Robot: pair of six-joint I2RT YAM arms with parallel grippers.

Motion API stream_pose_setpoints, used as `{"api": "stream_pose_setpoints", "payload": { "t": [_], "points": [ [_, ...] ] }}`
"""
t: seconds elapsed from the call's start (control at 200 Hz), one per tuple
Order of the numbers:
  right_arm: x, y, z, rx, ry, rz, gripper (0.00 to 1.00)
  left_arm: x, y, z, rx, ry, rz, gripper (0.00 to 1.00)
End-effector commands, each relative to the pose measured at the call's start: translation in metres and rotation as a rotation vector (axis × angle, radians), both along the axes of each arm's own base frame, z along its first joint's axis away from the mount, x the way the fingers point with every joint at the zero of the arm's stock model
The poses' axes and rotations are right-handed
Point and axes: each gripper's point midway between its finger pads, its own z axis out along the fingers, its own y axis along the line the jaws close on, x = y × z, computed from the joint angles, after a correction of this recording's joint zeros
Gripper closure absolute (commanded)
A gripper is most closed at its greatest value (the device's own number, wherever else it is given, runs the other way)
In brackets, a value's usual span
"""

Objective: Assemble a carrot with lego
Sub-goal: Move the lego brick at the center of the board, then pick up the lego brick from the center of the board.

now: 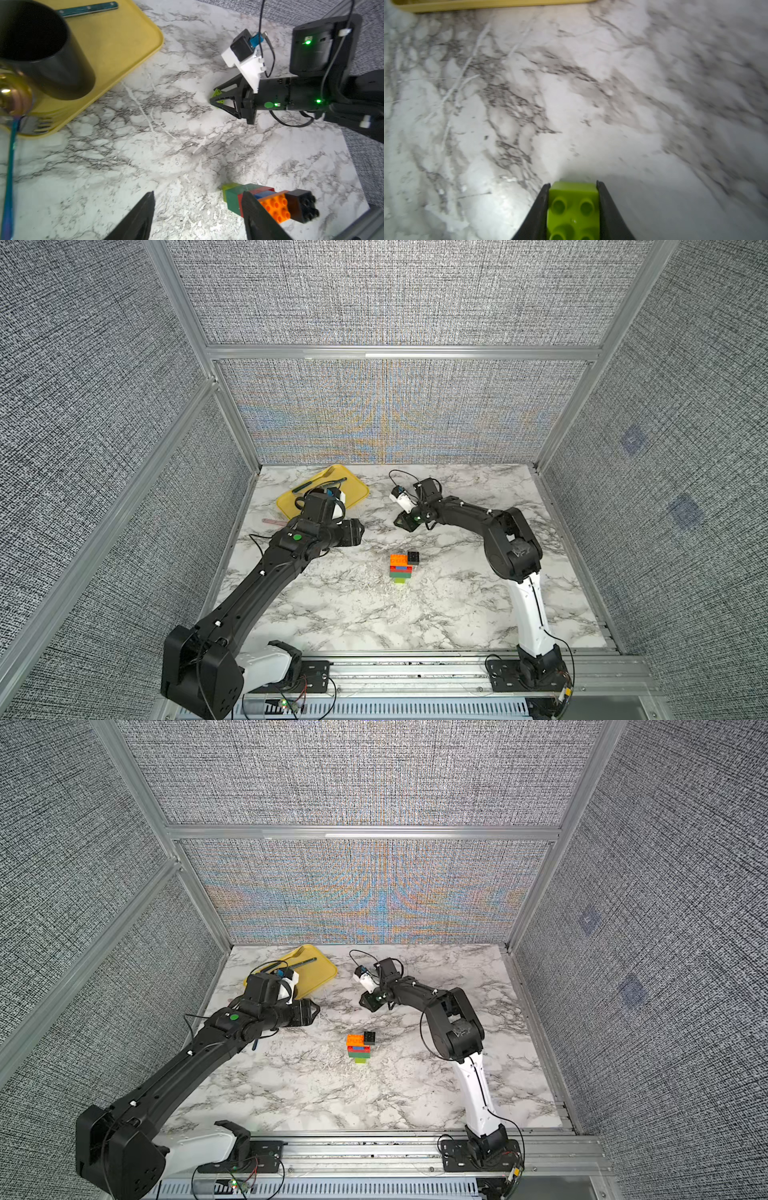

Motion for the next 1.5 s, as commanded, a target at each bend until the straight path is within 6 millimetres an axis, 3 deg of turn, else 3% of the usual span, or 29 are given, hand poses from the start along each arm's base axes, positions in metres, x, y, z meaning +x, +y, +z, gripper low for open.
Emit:
{"api": "stream_pose_setpoints", "payload": {
  "t": [0.0,0.145,0.275,0.405,0.546,0.686,0.811,1.061,1.096,1.301,1.491],
  "points": [
    [-0.02,0.017,0.003,0.037,0.035,0.137,0.63,0.002,0.015,-0.009,0.043,0.003,0.058,0.3],
    [-0.02,0.017,0.019,0.087,0.034,0.161,0.47,0.003,0.016,-0.024,0.053,0.003,0.054,0.28],
    [-0.012,0.003,0.049,0.188,0.037,0.143,0.37,0.01,0.004,-0.038,0.063,-0.009,-0.024,0.23],
    [0.0,-0.024,0.088,0.322,0.011,0.08,0.35,0.031,-0.009,-0.057,0.101,-0.008,-0.088,0.26],
    [0.014,-0.061,0.109,0.389,0.003,-0.057,0.36,0.057,-0.025,-0.081,0.167,0.001,-0.19,0.29],
    [0.013,-0.085,0.107,0.383,0.015,-0.135,0.36,0.08,-0.035,-0.105,0.23,0.046,-0.251,0.3],
    [0.009,-0.094,0.103,0.371,0.017,-0.169,0.36,0.084,-0.054,-0.127,0.214,0.12,-0.319,0.3],
    [0.003,-0.101,0.091,0.354,0.043,-0.198,0.36,0.089,-0.098,-0.139,0.218,0.098,-0.373,0.21],
    [0.002,-0.102,0.089,0.353,0.05,-0.201,0.36,0.091,-0.098,-0.153,0.236,0.12,-0.368,0.21],
    [-0.001,-0.103,0.086,0.348,0.065,-0.209,0.36,0.104,-0.105,-0.17,0.286,0.128,-0.359,0.19],
    [-0.005,-0.105,0.082,0.336,0.074,-0.218,0.36,0.106,-0.112,-0.183,0.287,0.15,-0.376,0.31]
  ]
}}
